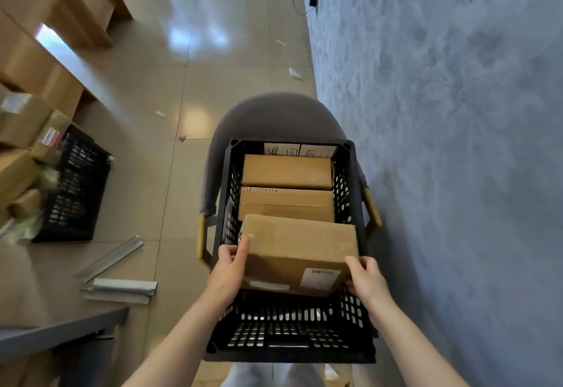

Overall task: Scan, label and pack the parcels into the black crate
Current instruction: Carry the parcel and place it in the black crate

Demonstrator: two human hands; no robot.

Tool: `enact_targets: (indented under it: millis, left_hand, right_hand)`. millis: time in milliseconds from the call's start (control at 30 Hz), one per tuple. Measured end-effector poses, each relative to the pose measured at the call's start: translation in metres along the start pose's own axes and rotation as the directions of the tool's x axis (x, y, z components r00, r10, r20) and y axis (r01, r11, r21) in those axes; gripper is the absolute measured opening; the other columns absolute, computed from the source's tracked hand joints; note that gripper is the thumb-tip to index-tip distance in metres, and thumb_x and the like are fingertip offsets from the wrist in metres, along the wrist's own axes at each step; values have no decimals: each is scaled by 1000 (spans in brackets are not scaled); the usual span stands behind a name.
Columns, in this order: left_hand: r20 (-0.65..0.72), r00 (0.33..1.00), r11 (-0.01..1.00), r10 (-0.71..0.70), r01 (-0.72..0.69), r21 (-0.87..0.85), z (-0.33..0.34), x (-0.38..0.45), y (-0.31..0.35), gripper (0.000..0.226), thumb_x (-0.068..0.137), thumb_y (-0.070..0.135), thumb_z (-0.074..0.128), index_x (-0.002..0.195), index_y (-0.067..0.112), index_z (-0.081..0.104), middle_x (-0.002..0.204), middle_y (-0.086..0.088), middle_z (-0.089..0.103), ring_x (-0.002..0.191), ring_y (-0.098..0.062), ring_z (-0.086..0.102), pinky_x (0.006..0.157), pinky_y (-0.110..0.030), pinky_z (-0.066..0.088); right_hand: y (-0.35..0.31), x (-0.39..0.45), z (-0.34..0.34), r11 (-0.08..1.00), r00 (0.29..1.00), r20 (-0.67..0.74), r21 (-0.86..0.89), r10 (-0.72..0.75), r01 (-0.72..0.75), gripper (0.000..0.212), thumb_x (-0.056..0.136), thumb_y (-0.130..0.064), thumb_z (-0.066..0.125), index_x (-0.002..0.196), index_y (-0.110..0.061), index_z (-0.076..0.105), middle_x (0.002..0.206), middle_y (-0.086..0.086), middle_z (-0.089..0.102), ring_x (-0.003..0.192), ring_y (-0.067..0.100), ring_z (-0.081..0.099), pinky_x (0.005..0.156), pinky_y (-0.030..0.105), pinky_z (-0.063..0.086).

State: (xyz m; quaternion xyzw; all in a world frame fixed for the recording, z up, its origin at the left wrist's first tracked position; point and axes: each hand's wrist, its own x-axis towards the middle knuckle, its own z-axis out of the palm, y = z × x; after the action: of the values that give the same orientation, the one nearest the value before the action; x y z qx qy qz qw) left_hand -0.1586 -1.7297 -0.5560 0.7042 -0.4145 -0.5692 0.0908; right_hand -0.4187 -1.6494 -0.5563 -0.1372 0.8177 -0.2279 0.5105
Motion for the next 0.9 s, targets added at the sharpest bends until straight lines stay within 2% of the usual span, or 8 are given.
enact_targets:
  millis: [100,167,267,333,433,533,667,900]
  left_hand:
    - [-55,998,995,-1,6,102,4,13,-6,68,83,71,47,121,15,52,109,3,59,98,-13,58,87,-38,51]
    - [-64,998,994,-17,24,106,10,16,-7,59,92,55,49,133,13,47,117,1,59,101,-13,58,87,-35,49]
    - [-57,998,995,-11,16,97,24,18,-7,60,100,38,46,151,21,18,140,-5,48,113,-19,51,93,-35,44]
    - [-71,997,995,3,4,99,31,21,-4,61,102,32,43,153,24,11,143,-4,44,109,-17,47,91,-33,41]
    - [-110,994,996,-23,33,87,35,29,2,64,102,35,44,154,25,10,149,-8,38,126,-26,45,100,-40,38]
    - [-122,992,995,-35,47,93,38,36,7,78,96,42,54,155,24,6,154,-8,30,137,-29,37,108,-46,34]
    - [-139,990,995,-17,31,94,39,50,8,87,92,39,62,155,23,5,155,-8,31,140,-28,35,111,-48,34]
    - [-170,985,998,26,-16,61,44,65,12,85,93,41,61,155,23,5,154,-9,31,139,-29,36,111,-46,35]
  right_hand:
    - [-3,4,6,996,999,-40,-84,-29,25,49,85,-44,53,128,-21,49,112,-1,60,102,19,58,89,43,51]
    - [-4,11,13,991,998,-44,-132,-33,27,40,91,-34,53,127,-17,49,110,1,60,96,17,57,81,38,48]
    - [-6,17,26,986,999,-43,-167,-30,22,50,93,-41,54,133,-12,45,121,5,59,102,22,56,86,36,48]
    - [-8,20,34,986,998,-55,-168,-29,19,61,94,-48,53,139,-9,39,127,8,56,113,26,56,90,36,46]
    - [-10,27,44,986,998,-57,-164,-24,14,64,96,-47,50,144,-7,33,133,10,53,120,29,54,95,39,46]
    - [-10,32,51,983,997,-72,-184,-16,3,58,97,-43,50,141,-8,35,131,10,55,117,29,56,95,41,48]
    - [-14,39,57,983,997,-78,-181,-2,-13,55,98,-42,50,138,-7,37,131,10,56,116,30,56,94,40,48]
    - [-26,55,56,982,993,-106,-188,-59,38,56,97,-44,51,139,-9,39,127,9,57,113,28,57,87,36,47]
